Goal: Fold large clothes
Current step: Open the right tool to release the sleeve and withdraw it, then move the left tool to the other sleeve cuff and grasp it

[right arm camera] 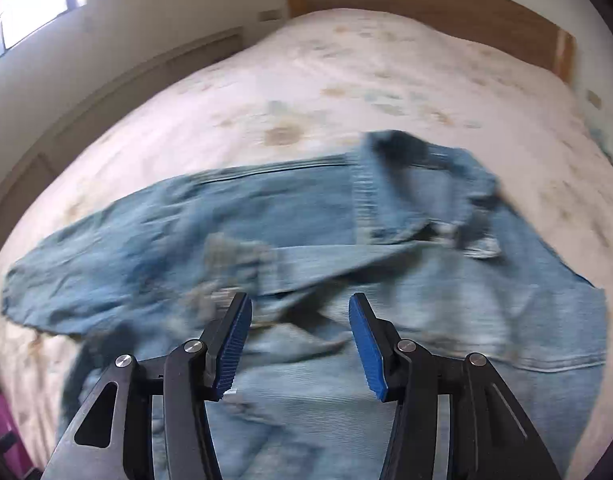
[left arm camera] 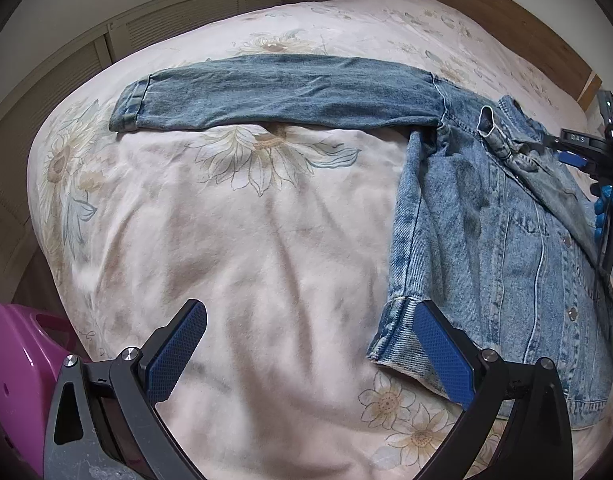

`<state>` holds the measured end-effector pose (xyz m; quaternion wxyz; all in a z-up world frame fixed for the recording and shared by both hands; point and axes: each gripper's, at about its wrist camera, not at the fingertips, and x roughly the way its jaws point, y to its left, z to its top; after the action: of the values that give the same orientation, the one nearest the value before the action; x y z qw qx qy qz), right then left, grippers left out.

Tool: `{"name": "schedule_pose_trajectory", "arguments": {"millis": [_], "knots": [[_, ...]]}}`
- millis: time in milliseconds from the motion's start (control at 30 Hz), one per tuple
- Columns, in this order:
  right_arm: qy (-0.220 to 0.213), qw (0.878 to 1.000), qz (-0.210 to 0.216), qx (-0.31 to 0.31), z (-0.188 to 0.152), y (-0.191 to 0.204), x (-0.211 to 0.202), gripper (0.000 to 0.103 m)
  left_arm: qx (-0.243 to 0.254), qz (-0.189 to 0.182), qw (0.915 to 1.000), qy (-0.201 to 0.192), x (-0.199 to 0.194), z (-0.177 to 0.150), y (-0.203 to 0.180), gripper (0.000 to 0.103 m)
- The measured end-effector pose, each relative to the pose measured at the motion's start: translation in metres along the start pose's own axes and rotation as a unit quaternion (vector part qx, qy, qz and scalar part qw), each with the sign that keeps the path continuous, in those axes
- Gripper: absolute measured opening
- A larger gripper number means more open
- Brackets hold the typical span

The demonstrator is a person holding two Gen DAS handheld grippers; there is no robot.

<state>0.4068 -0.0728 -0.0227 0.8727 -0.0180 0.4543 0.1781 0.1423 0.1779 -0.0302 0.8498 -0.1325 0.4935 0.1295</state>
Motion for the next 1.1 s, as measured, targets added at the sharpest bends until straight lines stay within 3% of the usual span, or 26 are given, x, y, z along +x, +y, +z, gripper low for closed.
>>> {"name": "schedule_pose_trajectory", "arguments": {"millis": [67,200,267,500,667,800,933,1100], "knots": [[0.004,0.998,-0.045,0.037,0.000,-0.036,0.006,0.053,0.009,-0.002,0.9999,0.004,0.003,0.000,-0.003,0.102],[0.036,0.993,-0.090,0.072,-0.012,-0.076,0.024,0.053,0.020,-0.004,0.9998,0.009,0.006,0.002,-0.008,0.102],[0.059,0.993,-0.076,0.073,-0.021,-0.080,0.036,0.053,0.022,-0.008,0.9997,0.005,0.004,0.003,-0.010,0.102],[0.040,0.999,-0.023,0.023,-0.024,-0.046,0.017,0.054,0.019,-0.006,0.9990,-0.041,-0.021,0.007,-0.013,0.102],[0.025,0.997,-0.065,0.034,-0.046,-0.058,-0.010,0.054,0.024,-0.016,0.9985,-0.046,-0.033,0.007,-0.017,0.102],[0.048,0.991,-0.097,0.077,-0.085,-0.093,-0.023,0.054,0.030,-0.029,0.9982,-0.044,-0.044,0.002,-0.023,0.102],[0.070,0.987,-0.088,0.114,-0.111,-0.114,-0.039,0.055,0.029,-0.040,0.9968,-0.063,-0.064,-0.001,-0.027,0.102],[0.040,0.988,-0.078,0.128,-0.120,-0.118,-0.090,0.055,0.019,-0.049,0.9947,-0.089,-0.094,-0.007,-0.020,0.102]]}}
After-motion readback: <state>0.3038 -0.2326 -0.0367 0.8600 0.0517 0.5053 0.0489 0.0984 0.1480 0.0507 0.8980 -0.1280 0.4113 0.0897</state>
